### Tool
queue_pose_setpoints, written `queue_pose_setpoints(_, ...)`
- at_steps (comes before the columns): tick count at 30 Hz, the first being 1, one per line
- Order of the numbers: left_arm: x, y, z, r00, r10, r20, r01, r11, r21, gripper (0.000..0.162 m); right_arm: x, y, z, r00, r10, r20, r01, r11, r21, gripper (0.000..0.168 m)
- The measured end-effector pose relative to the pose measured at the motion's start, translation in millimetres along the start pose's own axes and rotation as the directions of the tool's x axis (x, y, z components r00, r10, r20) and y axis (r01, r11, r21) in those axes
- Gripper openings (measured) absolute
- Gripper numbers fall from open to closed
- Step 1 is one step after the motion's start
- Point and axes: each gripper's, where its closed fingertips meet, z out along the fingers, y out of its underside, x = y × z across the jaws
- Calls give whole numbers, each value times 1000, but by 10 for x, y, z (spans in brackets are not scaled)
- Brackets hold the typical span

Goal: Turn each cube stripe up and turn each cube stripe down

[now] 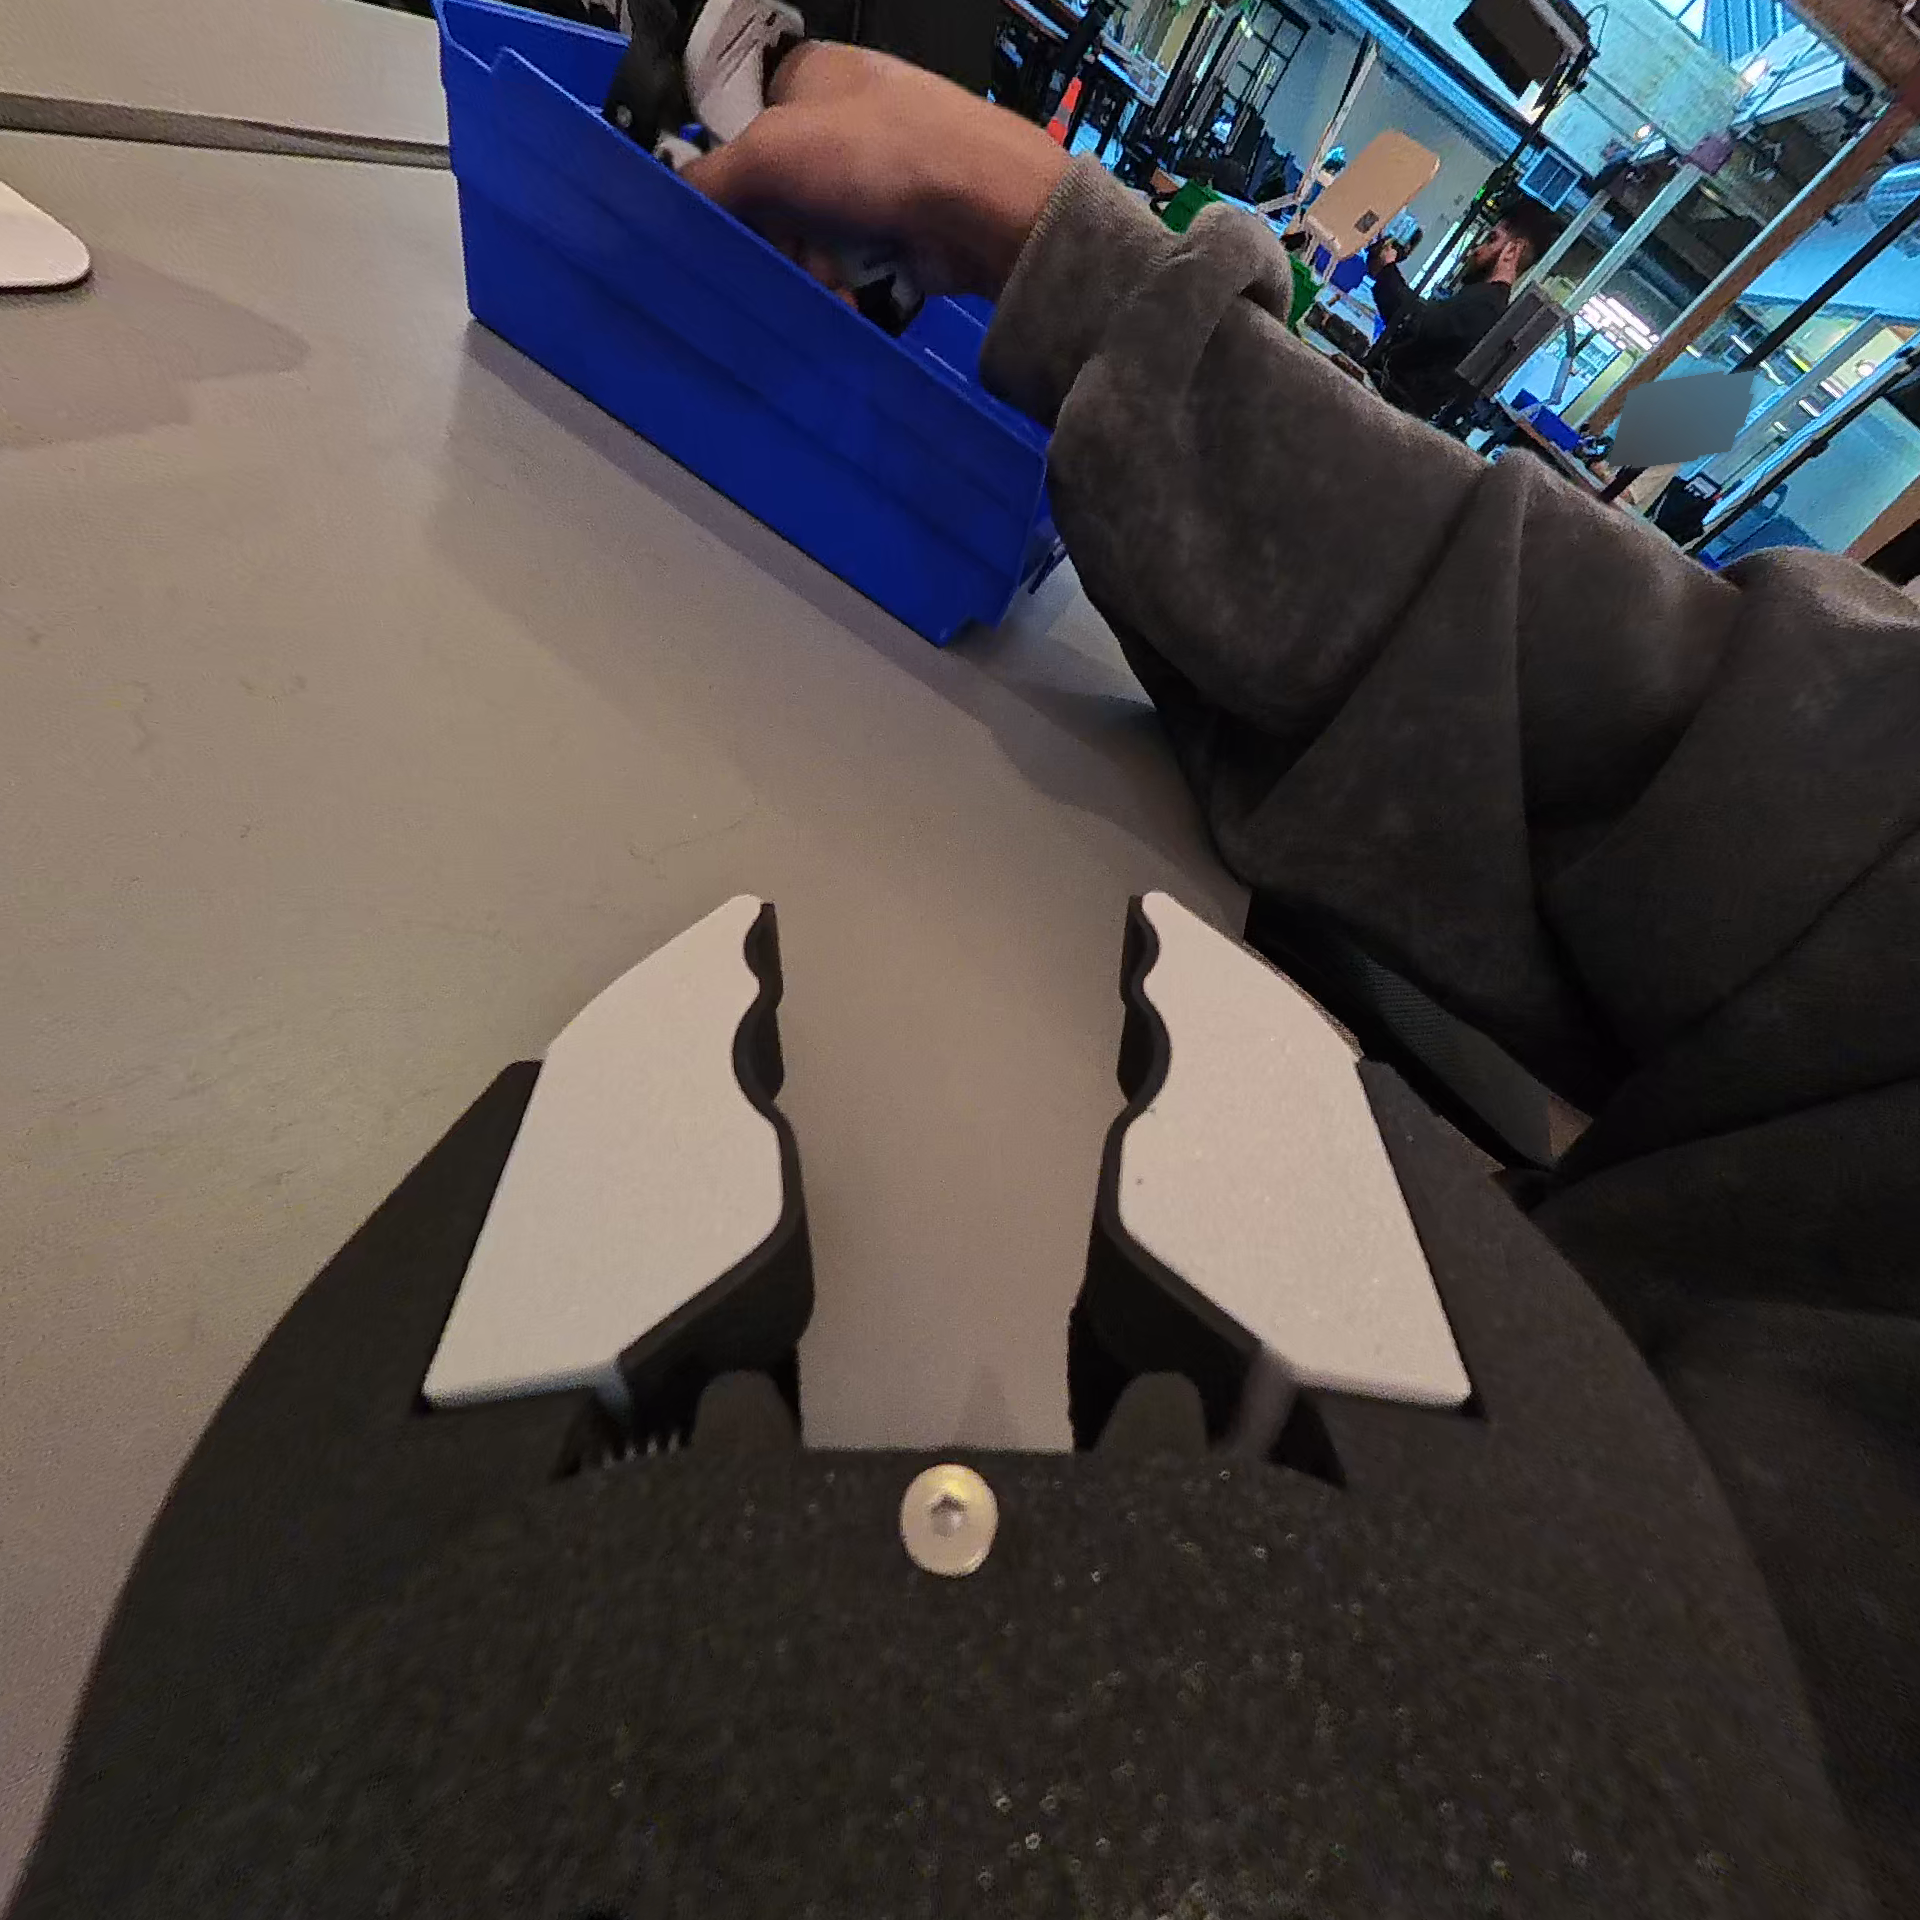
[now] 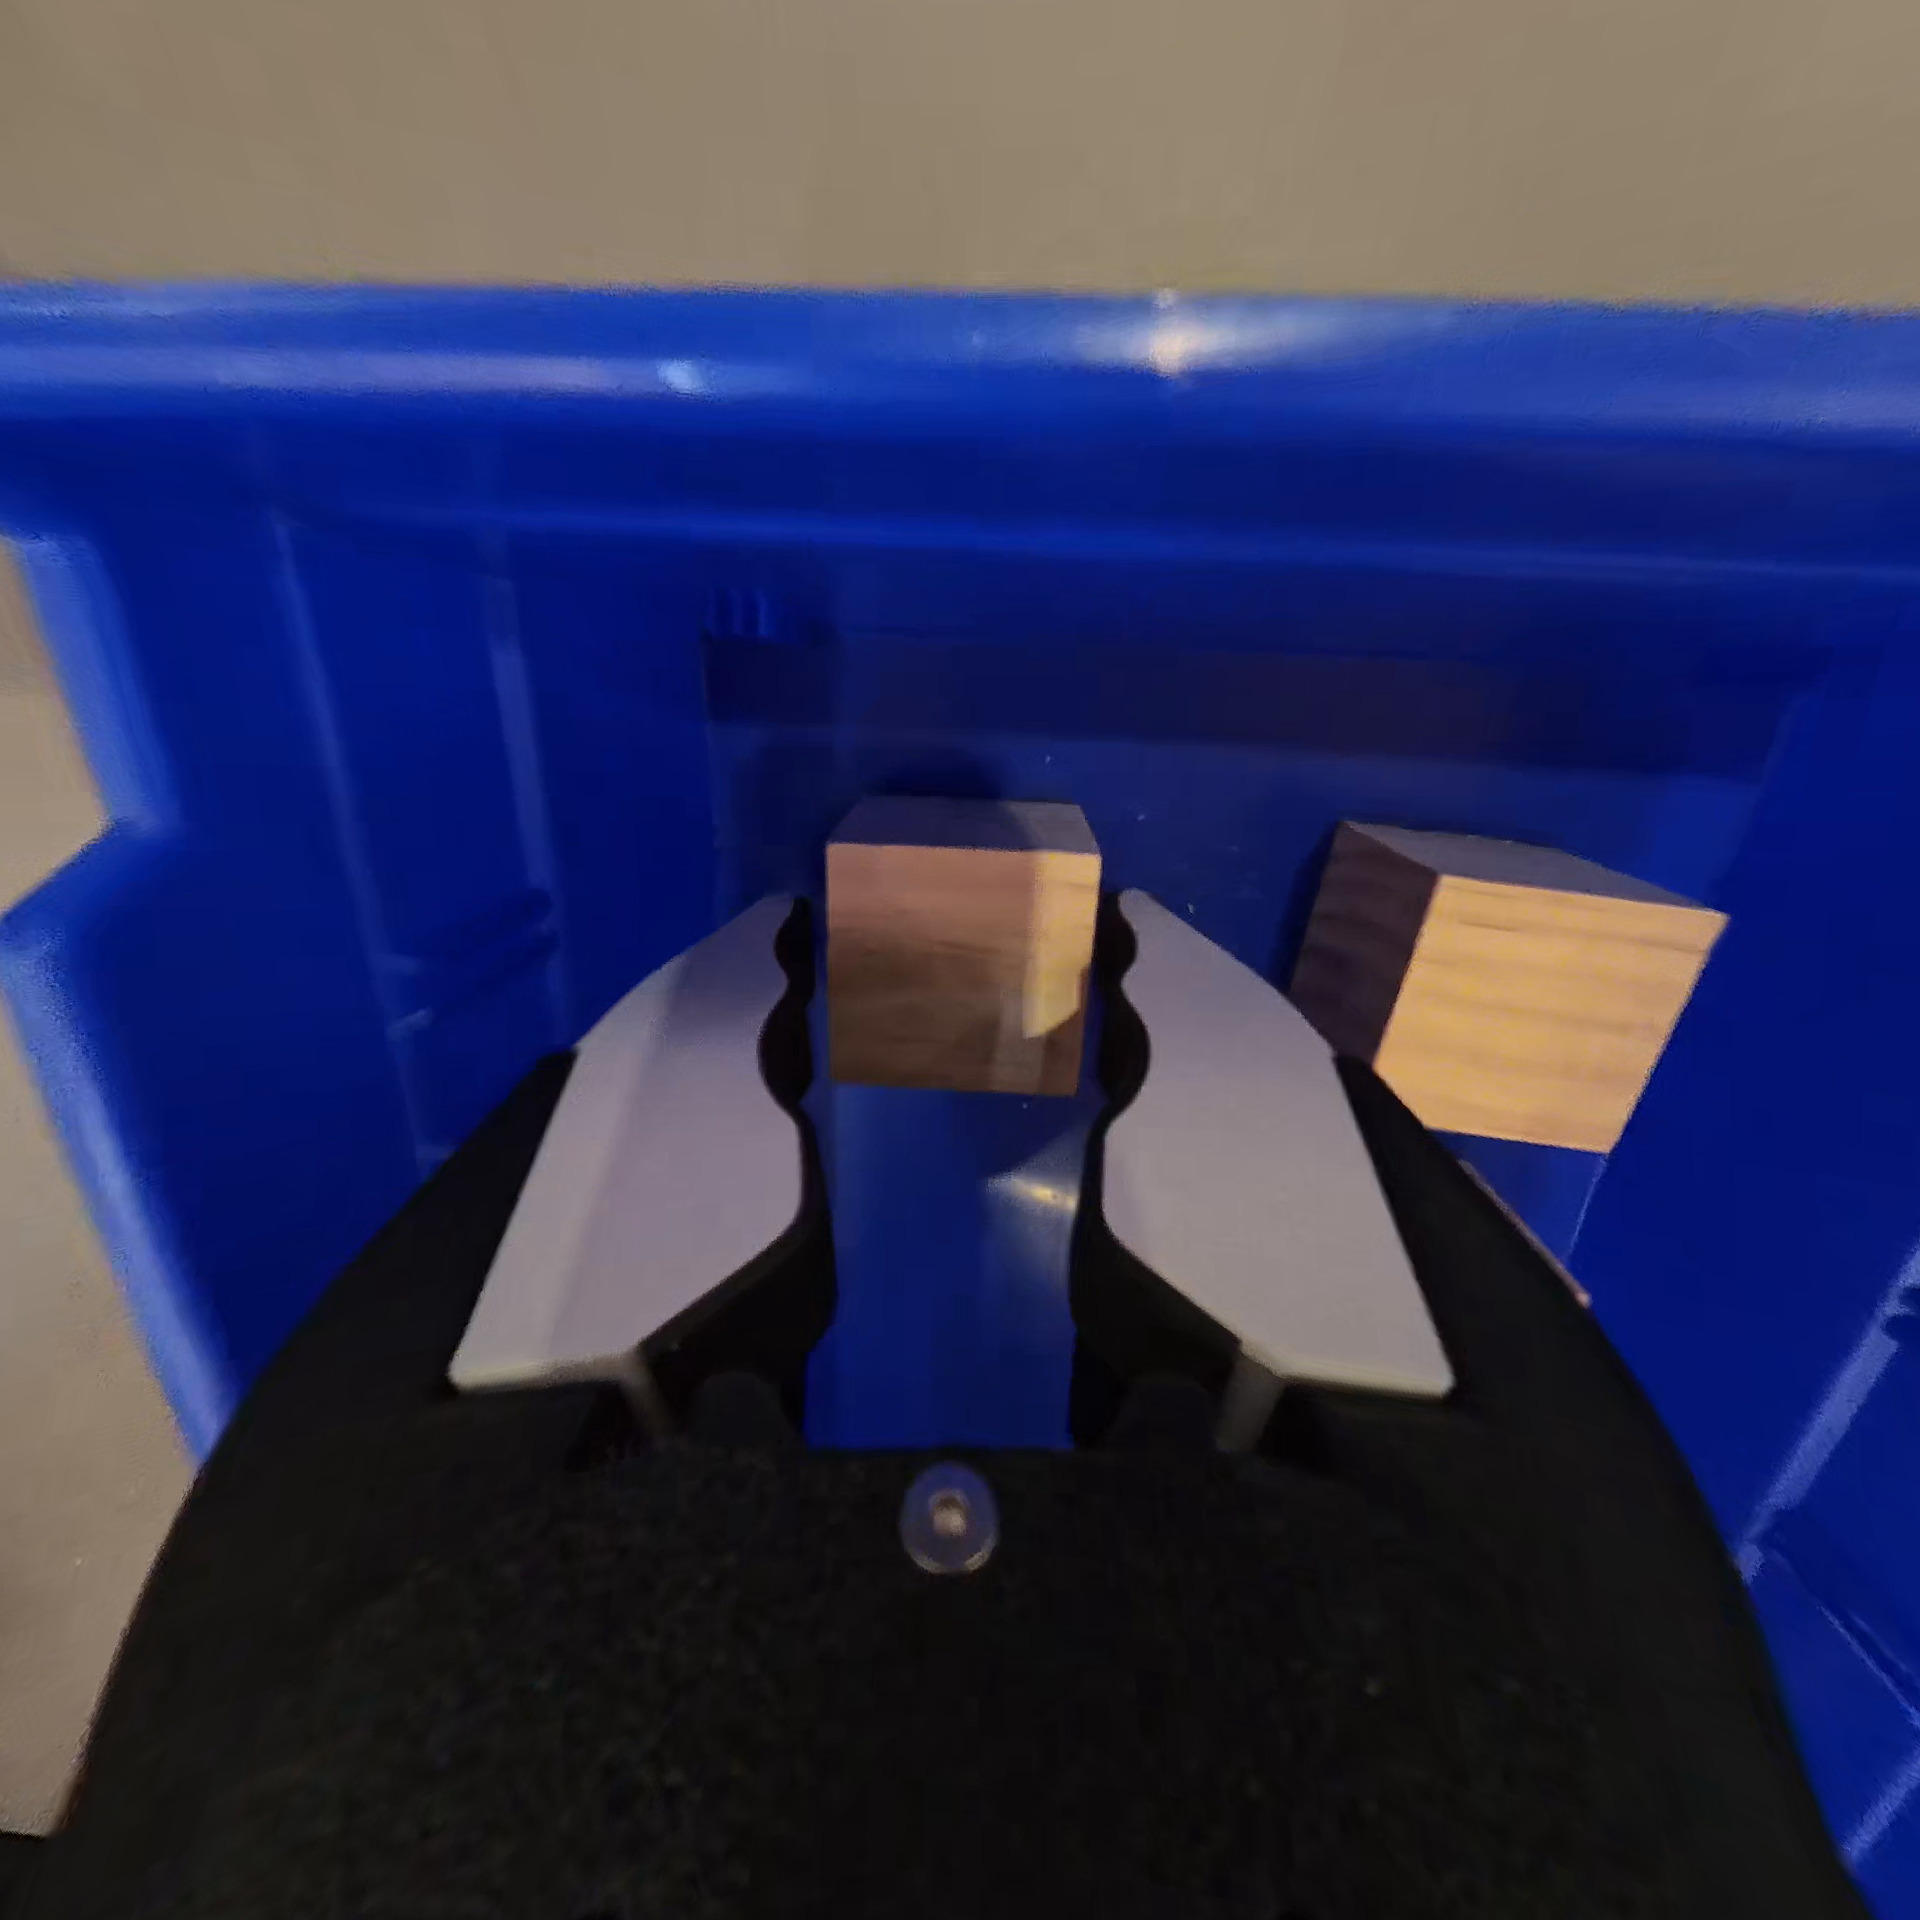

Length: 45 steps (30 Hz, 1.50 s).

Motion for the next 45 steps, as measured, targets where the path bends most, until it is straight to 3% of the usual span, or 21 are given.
queue_pose_setpoints(3,-5,-3,-9,1000,7,10,-7,1000,1,62,-6,-67,-321,999,-36,4,36,996,78,58)
queue_pose_setpoints(7,-48,1,-20,1000,-2,27,2,1000,-3,62,-274,-97,-1183,984,-132,118,81,927,365,55)
queue_pose_setpoints(9,-78,4,-21,999,-10,38,10,1000,-3,62,-615,38,-1602,943,-280,178,147,834,532,56)
queue_pose_setpoints(12,-126,21,-18,998,-15,62,16,1000,-10,62,-1258,489,-1957,802,-565,196,239,604,760,62)
queue_pose_setpoints(13,-130,25,-16,998,-13,65,14,1000,-13,62,-1462,688,-1962,749,-634,192,247,536,807,67)
queue_pose_setpoints(15,-125,32,-14,997,-2,73,3,1000,-19,62,-1833,1139,-1809,658,-720,219,258,489,834,64)
queue_pose_setpoints(19,-136,38,-3,992,43,121,-40,999,-27,62,-2355,1829,-1412,543,-740,397,133,543,829,65)
queue_pose_setpoints(23,-153,75,23,982,86,167,-79,996,-49,62,-2321,1980,-1295,582,-695,422,-24,505,863,65)
queue_pose_setpoints(26,-160,98,41,973,123,195,-111,991,-71,62,-2170,1914,-1346,655,-684,321,-1,424,906,67)
queue_pose_setpoints(30,-187,94,7,953,162,254,-140,985,-100,62,-2141,1930,-1412,667,-695,268,19,376,926,65)
queue_pose_setpoints(32,-154,-16,-99,954,156,257,-136,986,-92,67,-2184,1961,-1396,658,-706,263,31,374,927,64)
queue_pose_setpoints(34,-216,-324,-407,941,121,317,-122,992,-15,66,-2238,1989,-1356,649,-714,262,47,382,923,63)
queue_pose_setpoints(37,-649,-714,-1112,873,5,488,-10,1000,8,65,-2311,2041,-1284,631,-731,260,79,394,916,62)
queue_pose_setpoints(41,-1801,-766,-2140,553,-5,833,198,972,-125,67,-2373,2094,-1249,612,-751,249,112,394,912,61)
queue_pose_setpoints(45,-2692,-620,-2442,442,-37,896,407,899,-163,67,-2393,2127,-1258,603,-769,211,149,368,918,61)
